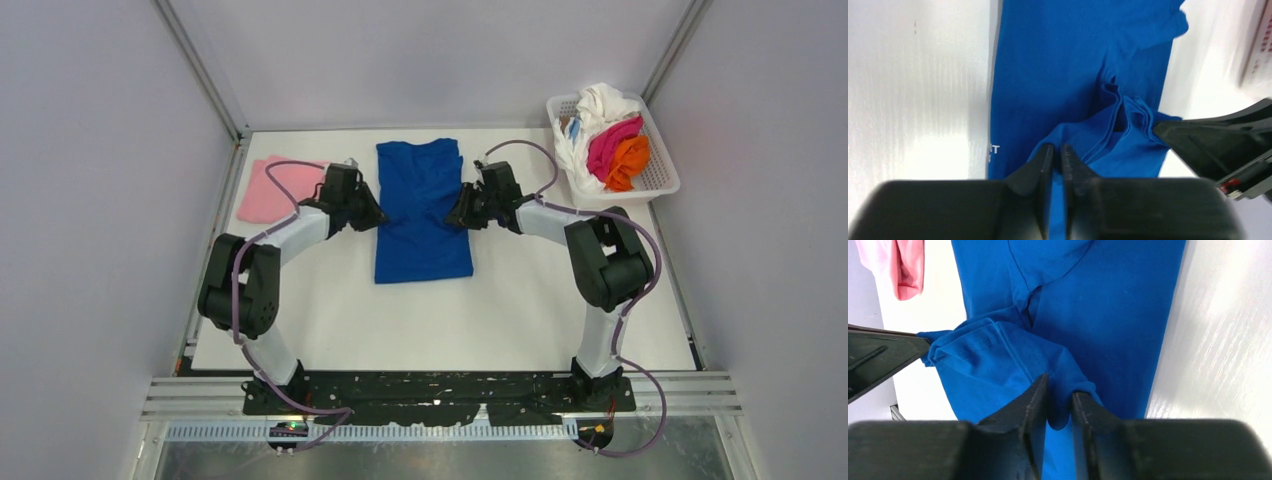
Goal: Fold and stack the t-shirts
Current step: Fold the folded rectangular tshirt in 1/3 of the way, then grab one side of the 2/3 rectangular tshirt with both arms
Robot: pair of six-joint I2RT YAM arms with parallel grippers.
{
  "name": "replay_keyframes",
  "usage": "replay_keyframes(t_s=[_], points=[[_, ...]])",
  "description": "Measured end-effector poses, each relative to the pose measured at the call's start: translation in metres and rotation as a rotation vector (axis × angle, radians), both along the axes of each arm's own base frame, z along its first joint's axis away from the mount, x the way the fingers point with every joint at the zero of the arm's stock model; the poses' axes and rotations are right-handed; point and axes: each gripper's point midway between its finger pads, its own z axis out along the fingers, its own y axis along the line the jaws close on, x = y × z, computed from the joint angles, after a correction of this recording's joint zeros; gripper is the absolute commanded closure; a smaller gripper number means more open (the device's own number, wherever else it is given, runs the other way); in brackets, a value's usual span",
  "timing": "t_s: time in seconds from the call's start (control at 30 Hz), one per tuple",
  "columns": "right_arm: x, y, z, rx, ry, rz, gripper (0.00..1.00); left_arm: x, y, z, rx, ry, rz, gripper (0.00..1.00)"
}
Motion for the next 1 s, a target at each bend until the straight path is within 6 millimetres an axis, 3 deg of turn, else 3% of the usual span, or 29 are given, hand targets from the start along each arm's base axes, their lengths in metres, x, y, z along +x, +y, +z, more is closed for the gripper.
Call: replay_keyframes(t_s=[0.07,0.13,0.17,0.37,0.47,0.6,0.73,0.9,1.0], points=[[0.004,0.001,-0.002,0.002,0.004,-0.005,0.48,0.005,0.001,0.001,0.013,-0.003,0.003,0.3],[0.006,0.0,-0.001,0.006,0.006,-0.014,0.35,0.01,0.002,0.005,0.021,-0.013,0.006,0.04],[0.008,-0.001,-0.001,0.007,0.003,-0.017,0.31,0.011,0.003,0.006,0.022,-0.016,0.011,0.01],[0.015,-0.011,0.012,0.004,-0.04,-0.055,0.03,0.011,0.007,0.023,0.019,-0.046,0.021,0.0],[0.008,-0.018,0.028,0.009,-0.079,-0.071,0.01,0.0,0.01,0.037,0.009,-0.077,0.018,0.0],[-0.017,-0.03,0.047,0.024,-0.12,-0.075,0.04,-0.034,0.018,0.044,-0.006,-0.093,0.011,0.0],[-0.057,-0.039,0.041,0.021,-0.11,-0.061,0.05,-0.075,0.025,0.027,-0.002,-0.053,-0.004,0.0],[-0.102,-0.038,0.013,-0.012,-0.041,-0.012,0.04,-0.118,0.029,-0.009,0.011,0.047,-0.027,0.01],[-0.118,-0.034,0.0,-0.037,-0.006,0.011,0.04,-0.136,0.029,-0.026,0.006,0.105,-0.033,0.12]])
